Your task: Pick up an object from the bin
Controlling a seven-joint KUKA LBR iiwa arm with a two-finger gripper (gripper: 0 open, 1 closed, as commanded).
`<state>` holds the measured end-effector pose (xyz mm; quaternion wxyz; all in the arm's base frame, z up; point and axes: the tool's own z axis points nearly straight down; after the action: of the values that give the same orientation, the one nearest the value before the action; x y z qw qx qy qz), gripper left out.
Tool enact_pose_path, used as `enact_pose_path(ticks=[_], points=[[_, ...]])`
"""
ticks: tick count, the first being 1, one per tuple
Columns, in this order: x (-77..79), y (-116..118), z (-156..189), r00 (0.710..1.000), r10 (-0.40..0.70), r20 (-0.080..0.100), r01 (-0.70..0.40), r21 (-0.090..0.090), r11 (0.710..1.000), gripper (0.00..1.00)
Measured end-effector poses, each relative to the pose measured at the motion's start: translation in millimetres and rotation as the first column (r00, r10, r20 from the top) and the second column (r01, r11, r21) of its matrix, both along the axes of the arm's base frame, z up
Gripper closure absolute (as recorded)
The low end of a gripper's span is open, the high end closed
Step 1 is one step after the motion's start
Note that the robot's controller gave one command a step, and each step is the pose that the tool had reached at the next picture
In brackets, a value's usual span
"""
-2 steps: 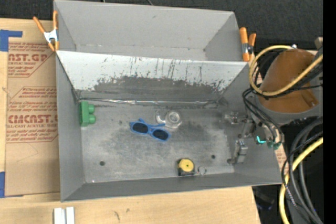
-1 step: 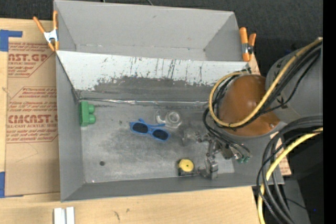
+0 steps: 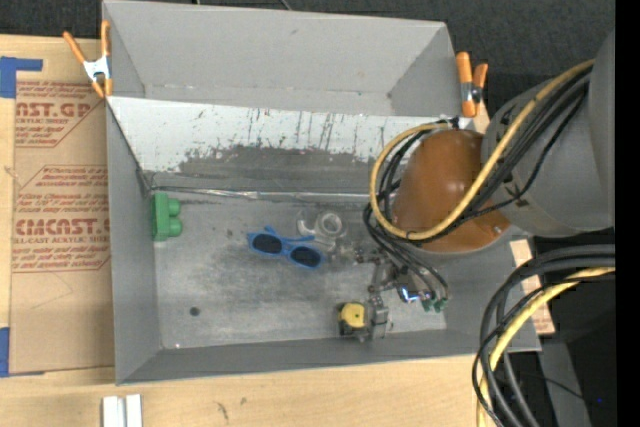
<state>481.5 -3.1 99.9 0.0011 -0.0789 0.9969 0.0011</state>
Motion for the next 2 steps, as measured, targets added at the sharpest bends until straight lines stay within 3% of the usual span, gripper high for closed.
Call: enact_pose_path(ticks=[1, 2], points=[[2.5, 0.9, 6.7, 0.661, 0.750, -0.001, -0.750, -0.001, 0.661, 0.00], [-2.1, 15.2, -31.5, 0.360, 0.933, -0.001, -0.933, 0.001, 0.360, 0.00]])
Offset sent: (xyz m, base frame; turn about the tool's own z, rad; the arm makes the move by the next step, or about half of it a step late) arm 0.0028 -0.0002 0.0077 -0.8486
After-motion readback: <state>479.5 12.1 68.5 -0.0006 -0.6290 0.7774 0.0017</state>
